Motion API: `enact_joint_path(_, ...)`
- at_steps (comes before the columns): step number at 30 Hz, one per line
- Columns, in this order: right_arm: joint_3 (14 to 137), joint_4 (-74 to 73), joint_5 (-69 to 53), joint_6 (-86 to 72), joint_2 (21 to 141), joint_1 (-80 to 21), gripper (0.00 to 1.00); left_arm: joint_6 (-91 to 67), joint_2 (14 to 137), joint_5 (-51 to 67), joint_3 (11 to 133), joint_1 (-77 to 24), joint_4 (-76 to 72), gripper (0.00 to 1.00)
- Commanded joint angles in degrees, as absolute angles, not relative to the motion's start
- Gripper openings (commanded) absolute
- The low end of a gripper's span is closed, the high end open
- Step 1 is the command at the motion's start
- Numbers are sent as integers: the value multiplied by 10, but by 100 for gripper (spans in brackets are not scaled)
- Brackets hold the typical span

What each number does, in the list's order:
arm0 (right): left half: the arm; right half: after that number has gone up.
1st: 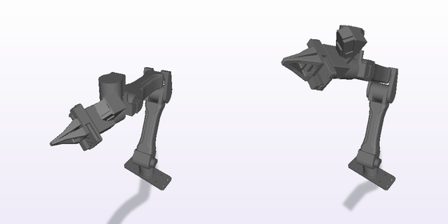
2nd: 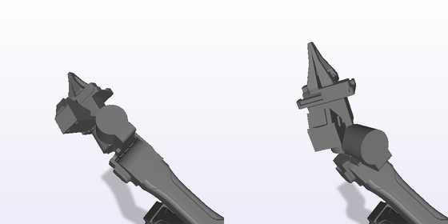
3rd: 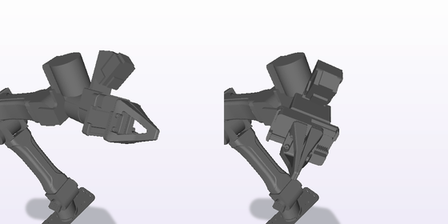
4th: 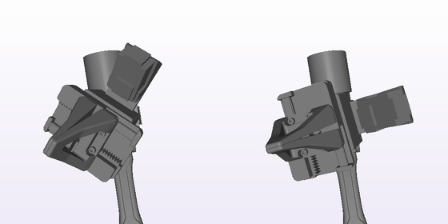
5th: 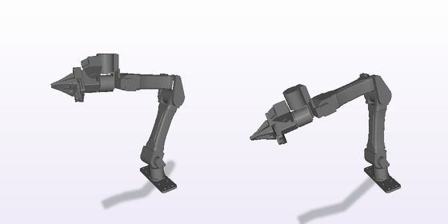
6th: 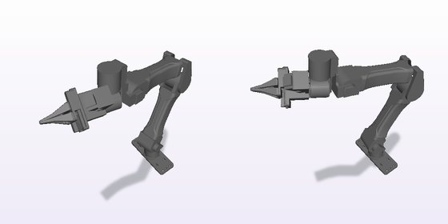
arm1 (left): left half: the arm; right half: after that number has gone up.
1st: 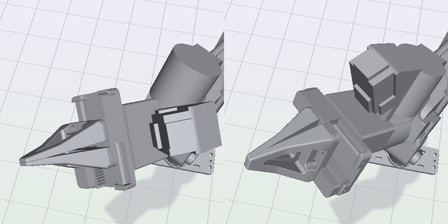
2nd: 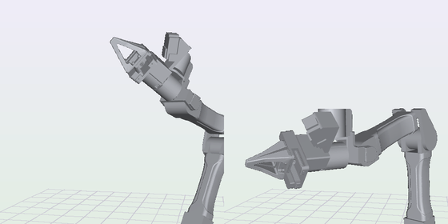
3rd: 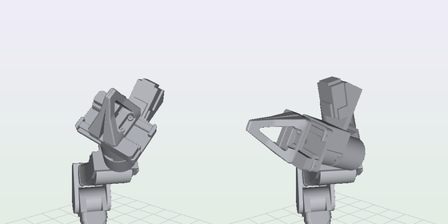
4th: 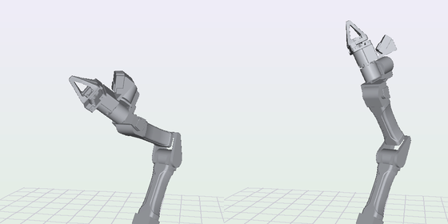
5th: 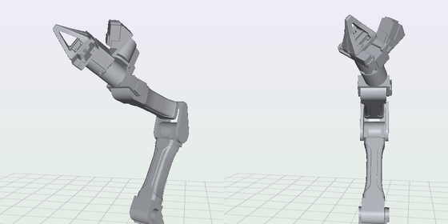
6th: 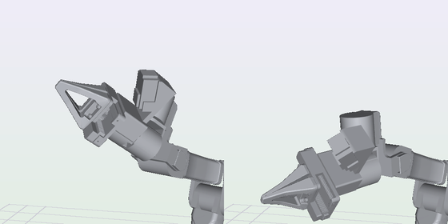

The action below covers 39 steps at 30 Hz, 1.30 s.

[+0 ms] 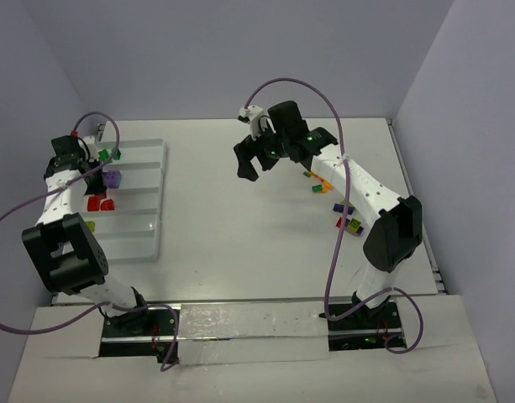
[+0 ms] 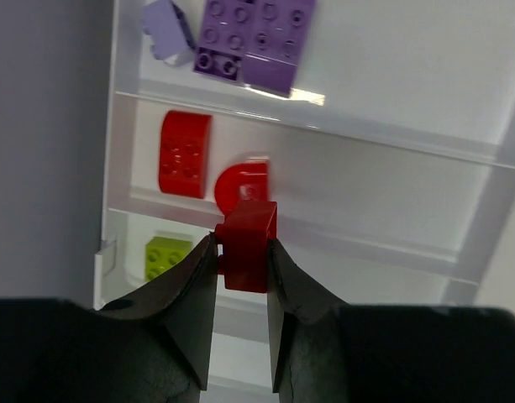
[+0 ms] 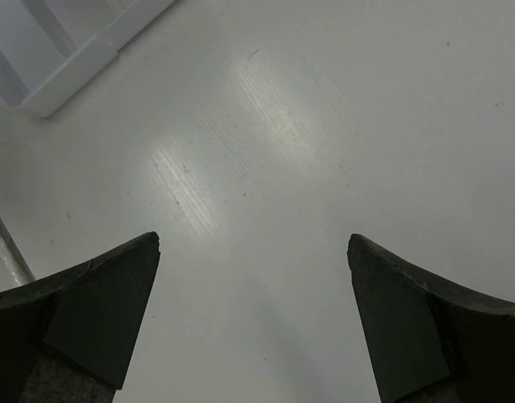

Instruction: Sort the legos into containers by color

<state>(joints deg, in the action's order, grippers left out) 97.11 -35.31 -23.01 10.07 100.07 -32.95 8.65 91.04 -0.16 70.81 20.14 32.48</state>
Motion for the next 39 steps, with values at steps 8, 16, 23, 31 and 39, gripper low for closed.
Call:
enact_joint_path(8, 1020, -395, -207, 94, 1021, -323, 100, 120, 976, -56, 724, 236, 242, 0)
enact_joint_path(16, 1022, -399, -208, 92, 1026, -323, 100, 132, 1007, -74, 741, 239, 222, 3)
enact_joint_path(23, 1014, -396, -209, 93, 1025, -323, 100, 155, 1017, -104, 741, 239, 207, 4)
enact_joint_path(31, 1017, -396, -213, 94, 1027, -324, 100, 178, 1024, -127, 736, 240, 195, 15)
enact_joint_path(39, 1016, -394, -216, 93, 1027, -323, 100, 190, 1034, -142, 737, 240, 188, 40)
